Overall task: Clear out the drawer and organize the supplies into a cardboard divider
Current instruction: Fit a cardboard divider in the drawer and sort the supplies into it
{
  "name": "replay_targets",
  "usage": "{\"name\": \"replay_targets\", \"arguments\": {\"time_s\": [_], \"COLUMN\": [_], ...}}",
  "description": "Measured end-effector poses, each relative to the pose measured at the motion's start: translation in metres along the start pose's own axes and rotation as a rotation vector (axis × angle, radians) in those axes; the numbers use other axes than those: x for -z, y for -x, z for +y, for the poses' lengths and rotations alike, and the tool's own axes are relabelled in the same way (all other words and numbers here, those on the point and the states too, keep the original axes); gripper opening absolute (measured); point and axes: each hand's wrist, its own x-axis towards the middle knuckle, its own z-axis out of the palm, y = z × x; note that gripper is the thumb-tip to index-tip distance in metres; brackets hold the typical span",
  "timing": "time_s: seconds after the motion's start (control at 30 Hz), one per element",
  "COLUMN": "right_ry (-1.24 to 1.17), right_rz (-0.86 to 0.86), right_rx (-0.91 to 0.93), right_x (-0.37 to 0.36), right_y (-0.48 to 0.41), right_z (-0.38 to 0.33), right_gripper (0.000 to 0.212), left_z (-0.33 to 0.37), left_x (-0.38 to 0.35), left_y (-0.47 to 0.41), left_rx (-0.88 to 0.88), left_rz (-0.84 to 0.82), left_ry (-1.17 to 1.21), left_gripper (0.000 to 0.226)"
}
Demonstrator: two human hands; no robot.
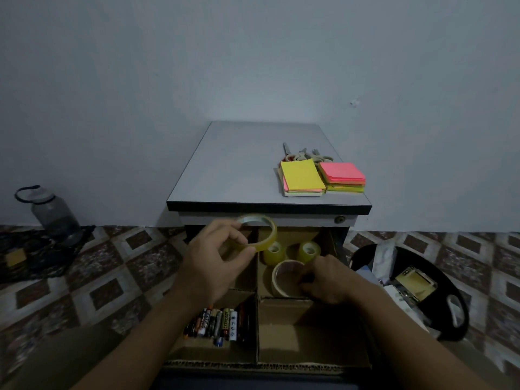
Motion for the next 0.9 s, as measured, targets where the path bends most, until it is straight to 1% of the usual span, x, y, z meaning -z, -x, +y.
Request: {"name": "replay_targets", "arguments": {"time_s": [0.07,0.13,0.2,0.27,0.33,0.4,0.5,0.67,0.9], "right_ry": [-0.103,-0.259,-0.398,-0.556,-0.724,-0.778,-0.802,-0.817,-0.74], "right_rz": [0.122,0.291,0.453,0.551,0.579,0.592,0.6,0.615,0.567], "right_rx": [-0.025,-0.057,-0.104,-0.148,-0.185,-0.197,-0.195,-0.187,-0.186], "right_x": [0.004,0.011,0.021,0.029,0.032,0.033,0.033,0.035,0.032], "right_y": [0.004,0.01,0.017,0.024,0.03,0.034,0.035,0.035,0.031], "right_z": [0.002,0.006,0.012,0.018,0.021,0.023,0.025,0.028,0.029], "right_gripper": [0.019,0.016,0.014,0.013,0.013,0.012,0.012,0.011,0.011], "left_z": [0.0,-0.001,0.0,0.001,0.0,-0.003,-0.006,-0.006,-0.011], "left_x": [-0.011,-0.022,-0.034,-0.046,-0.059,-0.069,-0.081,-0.09,-0.09], "left_y": [0.003,0.003,0.0,-0.005,-0.01,-0.015,-0.021,-0.023,-0.027], "left_rx": [0.011,0.025,0.04,0.044,0.04,0.049,0.022,-0.013,-0.045], "left_rz": [-0.051,-0.123,-0.226,-0.34,-0.441,-0.521,-0.574,-0.63,-0.712], "left_ry": [-0.022,-0.043,-0.074,-0.13,-0.173,-0.2,-0.276,-0.308,-0.382], "left_gripper": [0.012,0.011,0.013,0.018,0.021,0.019,0.015,0.017,0.015]}}
